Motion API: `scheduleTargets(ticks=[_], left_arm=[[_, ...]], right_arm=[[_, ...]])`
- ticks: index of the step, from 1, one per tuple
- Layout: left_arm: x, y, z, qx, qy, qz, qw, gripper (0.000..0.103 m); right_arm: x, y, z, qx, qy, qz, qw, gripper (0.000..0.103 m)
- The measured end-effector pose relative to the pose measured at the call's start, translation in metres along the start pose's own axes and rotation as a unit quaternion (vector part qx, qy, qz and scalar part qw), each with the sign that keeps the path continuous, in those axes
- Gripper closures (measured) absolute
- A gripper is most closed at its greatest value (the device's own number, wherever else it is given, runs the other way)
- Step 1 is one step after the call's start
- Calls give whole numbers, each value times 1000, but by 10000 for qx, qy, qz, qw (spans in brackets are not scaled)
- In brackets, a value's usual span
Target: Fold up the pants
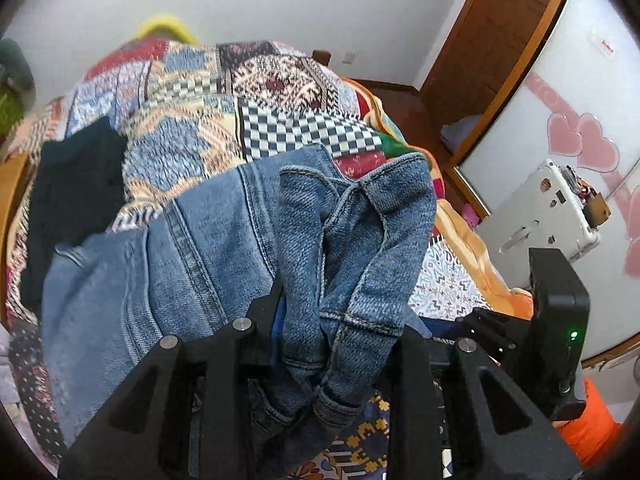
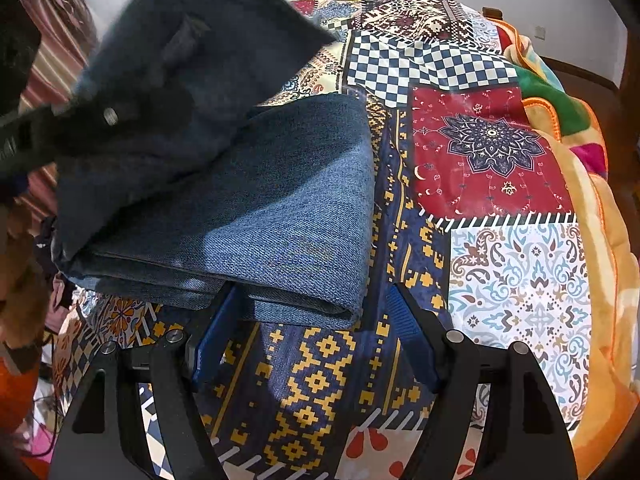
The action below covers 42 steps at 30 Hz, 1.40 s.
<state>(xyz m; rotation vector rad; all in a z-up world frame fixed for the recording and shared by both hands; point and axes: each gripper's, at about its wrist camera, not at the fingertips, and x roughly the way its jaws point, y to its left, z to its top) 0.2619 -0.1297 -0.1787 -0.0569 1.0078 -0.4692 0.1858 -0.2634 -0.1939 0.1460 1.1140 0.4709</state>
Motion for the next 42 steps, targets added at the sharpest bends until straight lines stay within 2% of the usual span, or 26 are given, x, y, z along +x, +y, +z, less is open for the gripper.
scheduleTargets(ticks=[3,6,7,8,9,12,15,18,22,24,26,32,38,42], left_arm=[[2,5,-4,-207,116,-239,9994,68],[0,0,-8,-119,141,-210,9996,66],[-2,-3,-9,-37,172,-122,9998,61],[-3,-6,-10,9,241,-1,9997,42],[-4,-8,-12,59,276,30,9996,34],[-10,-11,-19,191,283,-1,9994,33],[-22,-9,-23,120,290,-71,9995,33],[-42,-8,-30,112,131,-14,9998,32],[-74,4,-34,9,-316,370,9988,26],[-84,17,-30,-70,-494,543,9973,20],[-91,36,-22,-193,-673,863,9938,17],[-80,92,9,-305,-873,1589,9830,14],[-35,142,32,-350,-471,1858,9808,14],[3,180,35,-354,191,1911,9808,14]], right_arm=[[0,1,0,31,-6,-9,10000,31],[-1,2,0,46,20,-20,10000,31],[-2,2,0,47,14,-30,10000,31],[-2,3,0,37,5,-51,10000,31],[-3,4,-1,24,3,-73,10000,31],[-8,8,-2,-63,-35,-142,9999,31],[-13,14,-3,-133,-40,-126,9998,31],[-19,20,-5,-223,-50,-103,9997,31],[-26,27,-9,-313,-105,-77,9994,31],[-27,28,-9,-298,-113,-36,9995,31],[-27,30,-8,-281,-110,20,9995,31],[-24,41,-11,-348,-63,90,9993,31],[-13,51,-7,-430,52,154,9989,31],[-2,55,1,-452,126,156,9988,30]])
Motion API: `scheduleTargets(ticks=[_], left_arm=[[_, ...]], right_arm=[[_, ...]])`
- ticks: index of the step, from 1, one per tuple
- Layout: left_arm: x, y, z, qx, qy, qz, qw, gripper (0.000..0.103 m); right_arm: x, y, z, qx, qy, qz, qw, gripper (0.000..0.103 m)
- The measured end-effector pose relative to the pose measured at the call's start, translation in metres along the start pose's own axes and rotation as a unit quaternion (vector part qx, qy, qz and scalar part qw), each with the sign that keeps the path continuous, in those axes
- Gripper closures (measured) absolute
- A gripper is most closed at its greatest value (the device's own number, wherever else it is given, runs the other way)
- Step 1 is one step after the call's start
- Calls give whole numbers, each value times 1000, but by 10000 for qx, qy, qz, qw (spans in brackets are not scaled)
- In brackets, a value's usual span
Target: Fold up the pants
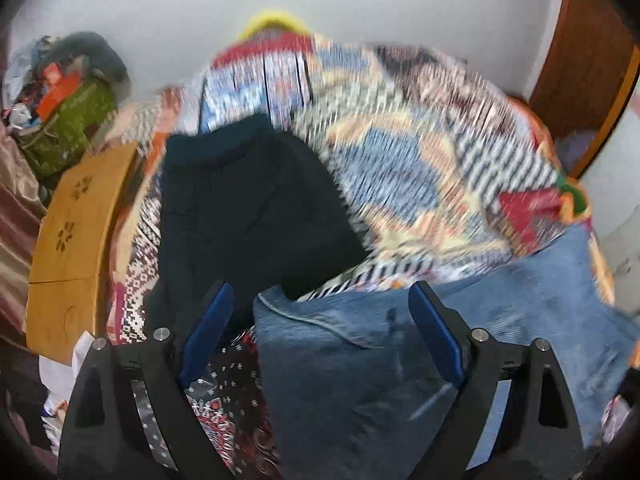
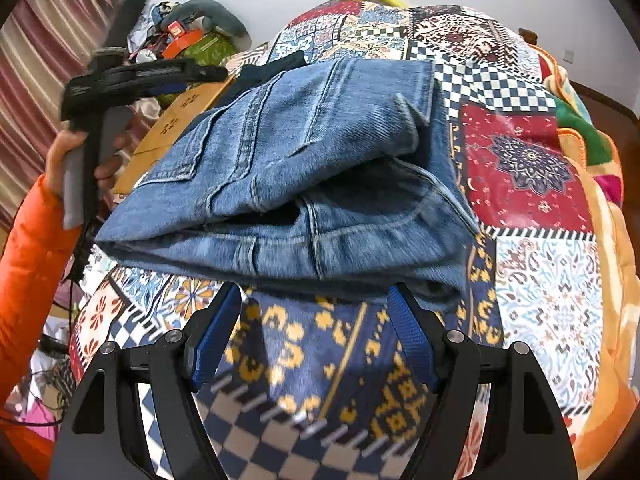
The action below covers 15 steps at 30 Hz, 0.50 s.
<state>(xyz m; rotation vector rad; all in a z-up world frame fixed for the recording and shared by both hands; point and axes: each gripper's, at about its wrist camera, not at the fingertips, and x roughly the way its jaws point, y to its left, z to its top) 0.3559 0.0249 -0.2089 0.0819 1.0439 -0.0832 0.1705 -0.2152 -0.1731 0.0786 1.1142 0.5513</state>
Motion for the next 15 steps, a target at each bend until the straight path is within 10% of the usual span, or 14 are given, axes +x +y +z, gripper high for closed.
scheduleTargets(ticks=[15], left_arm=[[7,33,-68,-52,362,150,9992,8]], right_arm=[[22,-25,47,253,-7,-287,9993,26]])
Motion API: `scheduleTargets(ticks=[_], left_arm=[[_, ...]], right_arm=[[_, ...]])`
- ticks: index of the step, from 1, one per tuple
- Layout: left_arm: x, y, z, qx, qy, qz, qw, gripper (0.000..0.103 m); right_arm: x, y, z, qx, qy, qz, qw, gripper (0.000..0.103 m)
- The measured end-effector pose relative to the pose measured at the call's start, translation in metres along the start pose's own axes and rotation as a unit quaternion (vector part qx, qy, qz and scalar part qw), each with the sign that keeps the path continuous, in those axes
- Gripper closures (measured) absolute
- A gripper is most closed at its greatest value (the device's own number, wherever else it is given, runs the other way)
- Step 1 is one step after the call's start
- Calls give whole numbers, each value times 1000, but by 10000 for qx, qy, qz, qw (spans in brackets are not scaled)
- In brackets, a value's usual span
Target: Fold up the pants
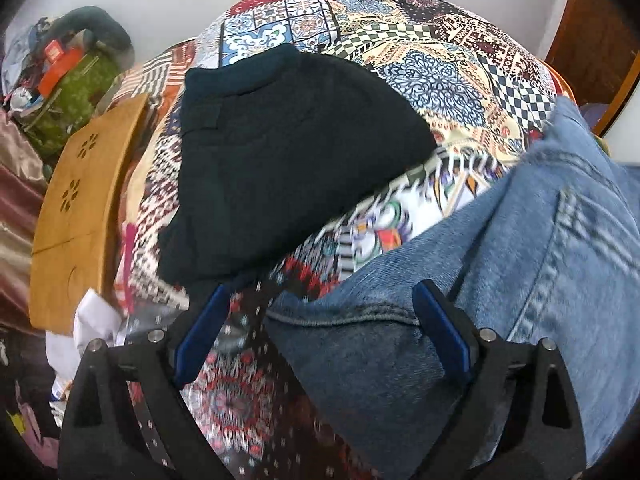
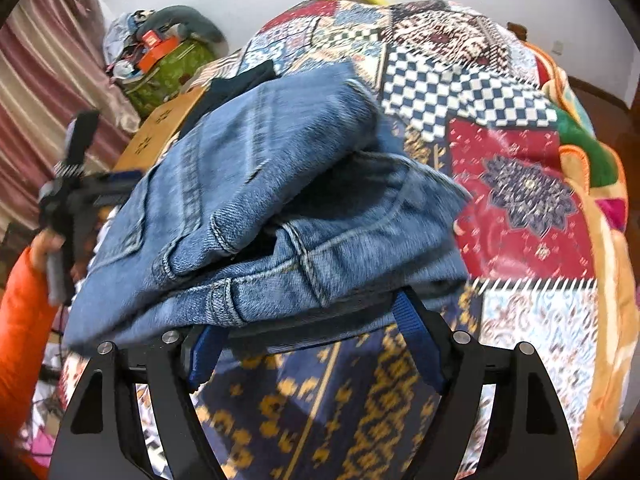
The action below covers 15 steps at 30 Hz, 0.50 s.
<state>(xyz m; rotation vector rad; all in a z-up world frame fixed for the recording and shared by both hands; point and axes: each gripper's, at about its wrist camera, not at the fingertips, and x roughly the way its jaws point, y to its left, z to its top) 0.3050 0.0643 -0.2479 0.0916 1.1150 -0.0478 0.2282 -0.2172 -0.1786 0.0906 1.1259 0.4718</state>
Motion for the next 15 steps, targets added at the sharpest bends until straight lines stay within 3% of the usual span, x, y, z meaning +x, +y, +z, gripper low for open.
scheduleTargets(ticks=[4,15], left_arm=[[-15,3,-25,-225,10,-175,9996,8],[-63,-28,-81,-313,131,-703,9970,9]], right_arm=[[-13,2,-4,-179,-109,-240,9995,26],[-61,2,-27,-232,-498,-135,9984,26]])
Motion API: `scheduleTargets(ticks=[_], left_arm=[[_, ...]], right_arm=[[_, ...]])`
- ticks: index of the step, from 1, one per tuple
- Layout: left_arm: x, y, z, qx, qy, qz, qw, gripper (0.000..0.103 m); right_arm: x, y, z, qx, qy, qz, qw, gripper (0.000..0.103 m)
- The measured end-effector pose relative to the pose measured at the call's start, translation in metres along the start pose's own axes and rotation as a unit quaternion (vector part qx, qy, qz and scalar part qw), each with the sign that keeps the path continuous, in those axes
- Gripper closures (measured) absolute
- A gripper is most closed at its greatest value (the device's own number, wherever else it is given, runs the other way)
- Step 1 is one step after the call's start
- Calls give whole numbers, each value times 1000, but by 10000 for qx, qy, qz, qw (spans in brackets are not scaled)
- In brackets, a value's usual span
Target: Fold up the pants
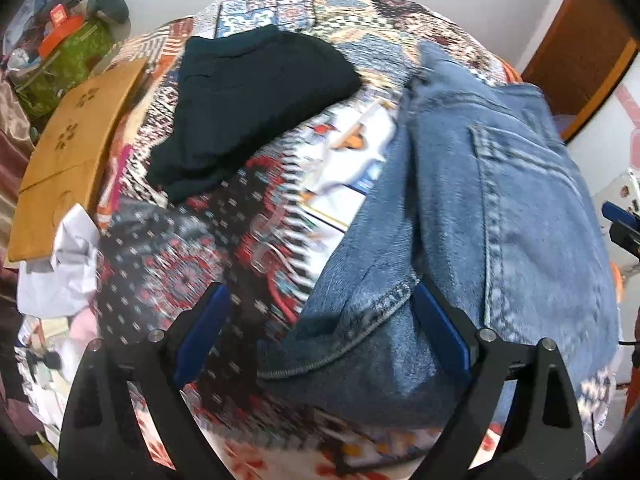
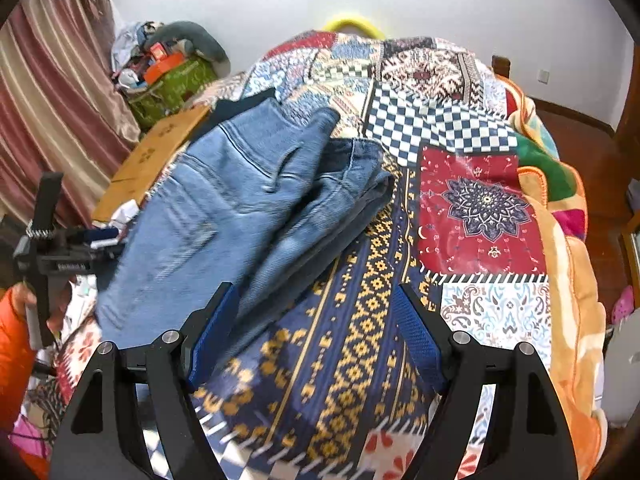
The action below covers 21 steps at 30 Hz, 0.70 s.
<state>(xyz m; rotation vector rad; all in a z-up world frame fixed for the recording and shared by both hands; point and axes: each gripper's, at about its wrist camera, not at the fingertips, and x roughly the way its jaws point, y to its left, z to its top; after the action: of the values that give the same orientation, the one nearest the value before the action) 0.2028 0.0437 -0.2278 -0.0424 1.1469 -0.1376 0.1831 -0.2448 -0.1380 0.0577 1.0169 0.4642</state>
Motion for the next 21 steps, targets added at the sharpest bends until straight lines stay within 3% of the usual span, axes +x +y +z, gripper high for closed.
scheduleTargets(ticks=[5,9,11,15,16,21], left_arm=[[-6,-27,-13,34,-12,-370,9993,9],[-10,-42,-17,164,-272,-275,9991,9],[-13,-46,-20,323,-544,-7,9980,11],[-18,-49,-31,499,-761,182,9957,21],[-20,-49,-33,525,-800,236,9951,21],[-24,-46,-31,573,-836,366,9942,21]], right_arm=[[-16,15,-10,-196,-123,238,9994,26],[-6,25,-23,-407,0,201,9990,30],[4,23,-31,-391,111,224,9989,45],[9,15,-41,-230,39,352,9991,54],[9,14,-41,-235,8,206,9995,70],[5,11,-45,-145,33,155,9998,72]])
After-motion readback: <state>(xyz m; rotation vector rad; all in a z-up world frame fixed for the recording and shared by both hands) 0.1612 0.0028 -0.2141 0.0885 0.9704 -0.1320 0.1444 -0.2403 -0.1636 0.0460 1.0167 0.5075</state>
